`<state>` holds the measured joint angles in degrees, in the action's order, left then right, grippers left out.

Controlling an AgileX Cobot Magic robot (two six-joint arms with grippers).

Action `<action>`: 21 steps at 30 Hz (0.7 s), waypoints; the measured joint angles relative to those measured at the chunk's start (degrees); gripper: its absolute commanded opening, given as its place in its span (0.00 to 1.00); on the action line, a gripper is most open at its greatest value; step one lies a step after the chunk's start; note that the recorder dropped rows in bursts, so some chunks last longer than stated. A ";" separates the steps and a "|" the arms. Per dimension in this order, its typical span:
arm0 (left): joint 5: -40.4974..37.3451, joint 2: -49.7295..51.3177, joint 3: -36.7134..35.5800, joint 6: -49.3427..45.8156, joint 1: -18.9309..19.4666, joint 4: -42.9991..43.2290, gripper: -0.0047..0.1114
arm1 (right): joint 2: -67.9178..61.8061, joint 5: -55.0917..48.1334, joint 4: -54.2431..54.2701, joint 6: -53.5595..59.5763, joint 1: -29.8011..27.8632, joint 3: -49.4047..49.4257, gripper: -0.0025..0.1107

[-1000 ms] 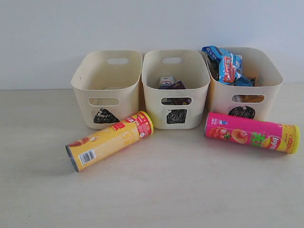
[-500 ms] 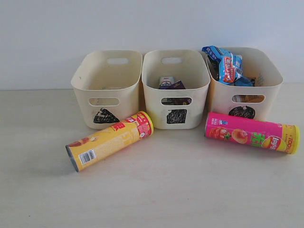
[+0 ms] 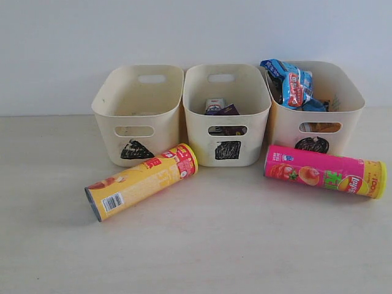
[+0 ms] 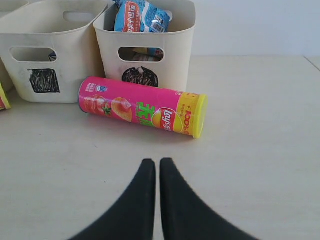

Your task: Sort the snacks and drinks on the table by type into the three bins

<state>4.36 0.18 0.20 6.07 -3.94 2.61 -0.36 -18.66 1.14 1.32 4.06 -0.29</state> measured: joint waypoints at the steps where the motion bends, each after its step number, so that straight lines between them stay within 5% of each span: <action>1: 1.04 0.00 0.00 0.99 0.00 0.00 0.07 | 0.00 0.00 0.00 0.00 0.00 0.00 0.02; 10: 13.70 0.00 0.14 9.63 0.00 -0.63 0.07 | 0.00 0.00 0.00 0.00 0.00 0.00 0.02; 21: 12.20 15.21 13.14 11.80 0.00 1.81 0.07 | 0.00 0.00 0.00 0.00 0.00 0.00 0.02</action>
<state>16.56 15.39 13.34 17.87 -3.94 4.42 -0.36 -18.66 1.14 1.32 4.06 -0.29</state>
